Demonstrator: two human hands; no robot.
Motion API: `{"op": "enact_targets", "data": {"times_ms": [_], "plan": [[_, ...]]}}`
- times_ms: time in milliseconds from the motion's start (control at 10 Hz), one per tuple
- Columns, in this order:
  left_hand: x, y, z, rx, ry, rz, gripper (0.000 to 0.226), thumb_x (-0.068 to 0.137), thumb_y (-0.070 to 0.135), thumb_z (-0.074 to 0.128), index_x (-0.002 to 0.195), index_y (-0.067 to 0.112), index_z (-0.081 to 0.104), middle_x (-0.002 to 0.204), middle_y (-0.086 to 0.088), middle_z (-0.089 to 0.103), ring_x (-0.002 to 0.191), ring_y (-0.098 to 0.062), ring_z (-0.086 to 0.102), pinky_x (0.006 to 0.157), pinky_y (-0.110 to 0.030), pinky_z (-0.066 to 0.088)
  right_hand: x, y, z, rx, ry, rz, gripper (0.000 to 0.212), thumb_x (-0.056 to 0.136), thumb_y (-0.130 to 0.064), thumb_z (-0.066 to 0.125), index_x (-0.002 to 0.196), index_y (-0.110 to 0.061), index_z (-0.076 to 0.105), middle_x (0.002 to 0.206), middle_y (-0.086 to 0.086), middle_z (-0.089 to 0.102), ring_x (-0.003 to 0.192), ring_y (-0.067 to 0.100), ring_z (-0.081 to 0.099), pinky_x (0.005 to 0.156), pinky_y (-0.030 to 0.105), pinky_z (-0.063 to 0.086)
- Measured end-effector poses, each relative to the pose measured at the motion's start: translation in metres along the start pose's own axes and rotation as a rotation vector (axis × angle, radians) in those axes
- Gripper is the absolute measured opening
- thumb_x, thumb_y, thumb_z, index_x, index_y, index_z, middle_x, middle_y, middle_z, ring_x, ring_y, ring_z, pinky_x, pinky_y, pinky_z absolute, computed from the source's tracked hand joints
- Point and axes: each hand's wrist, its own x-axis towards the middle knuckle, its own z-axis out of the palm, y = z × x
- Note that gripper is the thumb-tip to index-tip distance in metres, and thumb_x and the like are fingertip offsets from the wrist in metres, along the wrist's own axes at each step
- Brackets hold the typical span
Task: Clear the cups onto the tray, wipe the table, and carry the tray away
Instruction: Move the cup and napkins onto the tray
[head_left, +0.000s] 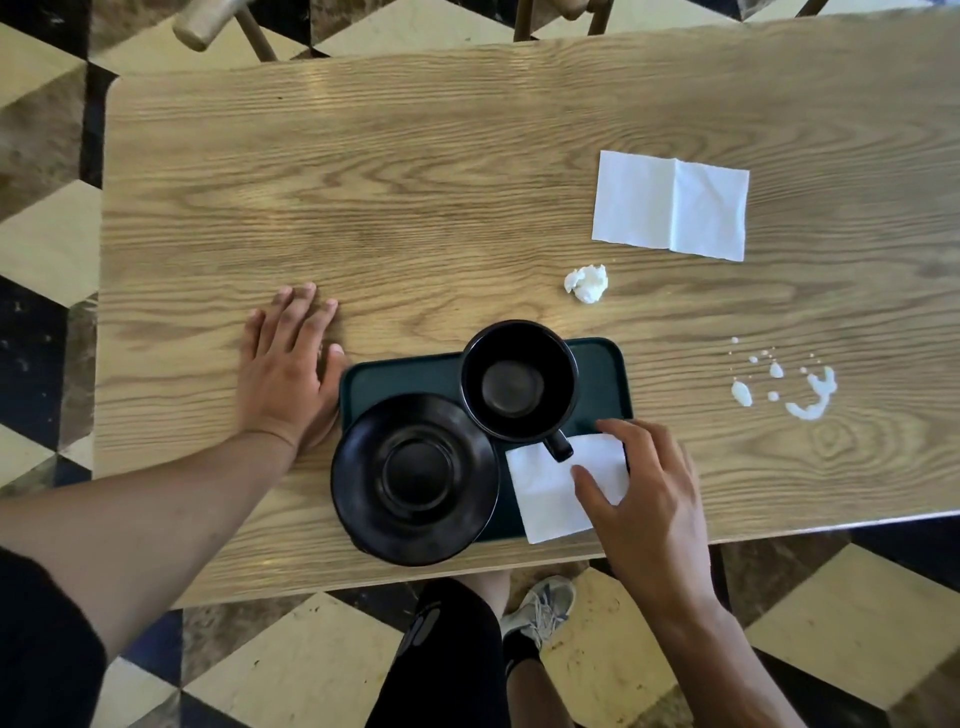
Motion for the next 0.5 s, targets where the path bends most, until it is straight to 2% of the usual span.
{"op": "enact_targets", "data": {"times_ms": [100, 200, 300, 500], "plan": [[0.001, 0.001, -0.002, -0.005, -0.008, -0.007, 0.052, 0.096, 0.033, 0.041, 0.143, 0.013, 0.051, 0.158, -0.012, 0.041, 0.15, -0.031, 0.03, 0.122, -0.049, 0.017, -0.008, 0.007, 0.0, -0.041, 0.119, -0.016, 0.037, 0.082, -0.017, 0.079, 0.117, -0.016, 0.068, 0.112, 0.0, 0.054, 0.104, 0.02, 0.05, 0.09, 0.04, 0.051], [0.001, 0.001, -0.003, -0.009, -0.013, -0.016, 0.053, 0.095, 0.033, 0.041, 0.143, 0.013, 0.051, 0.158, -0.012, 0.041, 0.15, -0.031, 0.03, 0.123, -0.049, 0.017, -0.011, 0.01, 0.003, -0.054, 0.073, -0.041, 0.036, 0.082, -0.019, 0.079, 0.116, -0.015, 0.069, 0.106, -0.002, 0.054, 0.099, 0.018, 0.052, 0.086, 0.04, 0.053], [0.002, 0.002, -0.003, -0.012, -0.02, -0.019, 0.053, 0.095, 0.034, 0.04, 0.144, 0.014, 0.05, 0.159, -0.011, 0.04, 0.15, -0.03, 0.029, 0.123, -0.05, 0.017, -0.013, 0.011, 0.011, -0.095, -0.023, -0.043, 0.044, 0.081, -0.029, 0.08, 0.121, -0.017, 0.066, 0.106, -0.003, 0.055, 0.099, 0.018, 0.054, 0.089, 0.039, 0.051], [0.002, 0.003, -0.006, -0.017, -0.03, -0.022, 0.053, 0.096, 0.034, 0.039, 0.144, 0.013, 0.05, 0.159, -0.011, 0.04, 0.15, -0.03, 0.029, 0.123, -0.05, 0.017, -0.016, 0.008, 0.019, -0.187, 0.023, 0.004, 0.046, 0.082, -0.045, 0.076, 0.119, -0.02, 0.065, 0.106, -0.003, 0.06, 0.099, 0.022, 0.056, 0.09, 0.04, 0.046]]}}
